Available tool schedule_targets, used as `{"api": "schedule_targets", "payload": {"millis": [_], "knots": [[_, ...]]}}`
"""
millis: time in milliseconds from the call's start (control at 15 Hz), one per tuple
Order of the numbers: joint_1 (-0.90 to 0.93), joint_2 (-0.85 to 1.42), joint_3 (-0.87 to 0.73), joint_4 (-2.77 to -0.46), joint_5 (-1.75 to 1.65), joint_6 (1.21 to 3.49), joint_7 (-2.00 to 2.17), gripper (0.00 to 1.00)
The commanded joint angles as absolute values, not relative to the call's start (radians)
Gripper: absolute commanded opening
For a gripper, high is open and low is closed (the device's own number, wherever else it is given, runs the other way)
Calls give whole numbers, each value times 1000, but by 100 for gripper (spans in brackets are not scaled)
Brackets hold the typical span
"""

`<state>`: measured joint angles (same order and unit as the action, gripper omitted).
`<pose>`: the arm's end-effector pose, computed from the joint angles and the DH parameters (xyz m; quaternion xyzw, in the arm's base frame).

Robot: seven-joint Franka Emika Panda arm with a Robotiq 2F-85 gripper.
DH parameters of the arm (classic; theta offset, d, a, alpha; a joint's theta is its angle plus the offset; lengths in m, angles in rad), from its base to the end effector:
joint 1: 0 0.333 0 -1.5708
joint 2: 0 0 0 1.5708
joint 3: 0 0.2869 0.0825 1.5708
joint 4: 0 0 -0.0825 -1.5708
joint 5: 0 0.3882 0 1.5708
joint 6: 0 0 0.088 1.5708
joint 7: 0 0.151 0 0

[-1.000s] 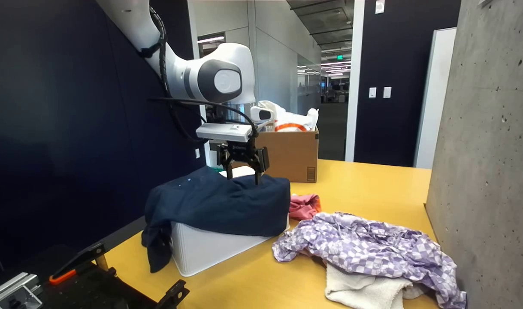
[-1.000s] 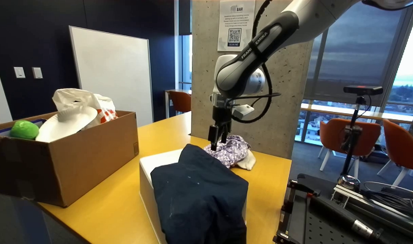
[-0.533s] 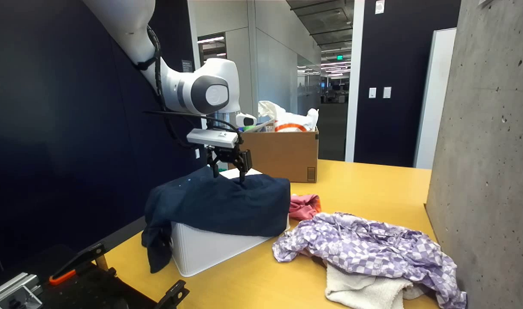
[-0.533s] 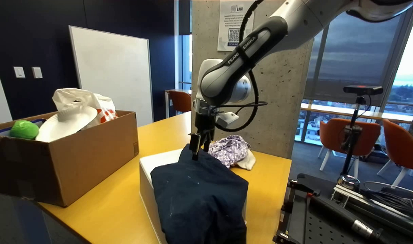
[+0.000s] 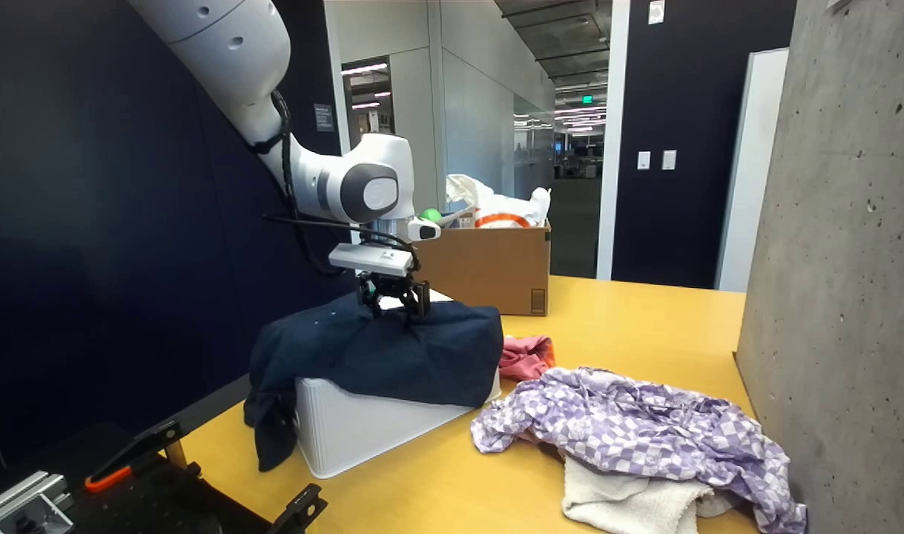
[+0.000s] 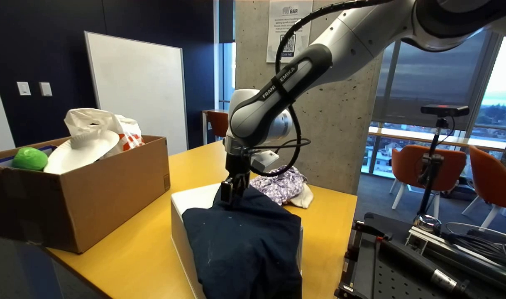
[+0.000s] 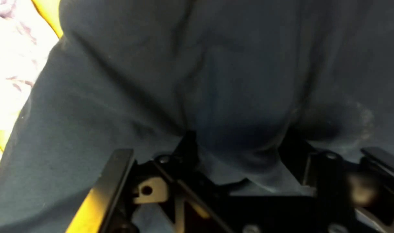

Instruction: Fold the blue cloth and remove it from the basket, then use the purple cloth to cover the basket

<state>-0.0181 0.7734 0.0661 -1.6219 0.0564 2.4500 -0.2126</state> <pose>0.6793 0.0319 0.1068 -0.9939 -0.0988 -0.0311 0.0390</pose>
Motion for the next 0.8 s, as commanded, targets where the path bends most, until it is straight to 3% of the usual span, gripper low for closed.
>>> {"api": "schedule_targets", "payload": {"millis": [0,333,733], "knots": [[-23,771,83,-1600,47,2427,-217,36],[15,706,74,-1611,30,2401,-173,1],[51,519,53,-1606,-7,2349,-103,3]]}}
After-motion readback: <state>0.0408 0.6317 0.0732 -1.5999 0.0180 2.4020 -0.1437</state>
